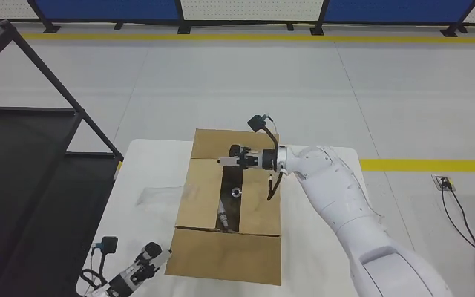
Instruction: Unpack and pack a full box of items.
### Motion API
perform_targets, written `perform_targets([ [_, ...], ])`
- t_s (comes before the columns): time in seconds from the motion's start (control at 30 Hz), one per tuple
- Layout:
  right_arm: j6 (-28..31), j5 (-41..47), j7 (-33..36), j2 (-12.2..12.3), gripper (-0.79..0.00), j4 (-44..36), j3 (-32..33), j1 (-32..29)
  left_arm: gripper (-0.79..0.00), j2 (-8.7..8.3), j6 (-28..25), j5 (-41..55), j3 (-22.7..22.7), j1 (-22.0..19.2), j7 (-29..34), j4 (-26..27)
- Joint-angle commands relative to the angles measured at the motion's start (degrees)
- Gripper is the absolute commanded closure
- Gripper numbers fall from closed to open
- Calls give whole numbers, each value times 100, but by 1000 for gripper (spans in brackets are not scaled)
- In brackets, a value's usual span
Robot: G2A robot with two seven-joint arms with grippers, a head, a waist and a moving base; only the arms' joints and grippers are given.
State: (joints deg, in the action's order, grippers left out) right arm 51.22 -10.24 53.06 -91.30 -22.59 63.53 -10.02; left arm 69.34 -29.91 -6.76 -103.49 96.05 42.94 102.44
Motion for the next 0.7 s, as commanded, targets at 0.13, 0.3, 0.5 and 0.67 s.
perform_targets([
  [0.13, -7, 6, 7, 17, -785, -20, 7, -13, -785, -96, 397, 891, -149, -136, 1092, -68],
  [0.3, -32, 3, -18, 15, -785, -36, 2, -41, -785, -96, 397, 891, -149, -136, 1092, -68],
  [0.5, -417, -519, -916, 257, -785, -228, 206, -178, -785, -148, 777, 1161, 168, -135, 1815, 78],
  [0.67, -626, -869, -1272, 588, -785, -152, 561, -161, -785, -223, 1093, 1953, 206, -232, 2634, 77],
])
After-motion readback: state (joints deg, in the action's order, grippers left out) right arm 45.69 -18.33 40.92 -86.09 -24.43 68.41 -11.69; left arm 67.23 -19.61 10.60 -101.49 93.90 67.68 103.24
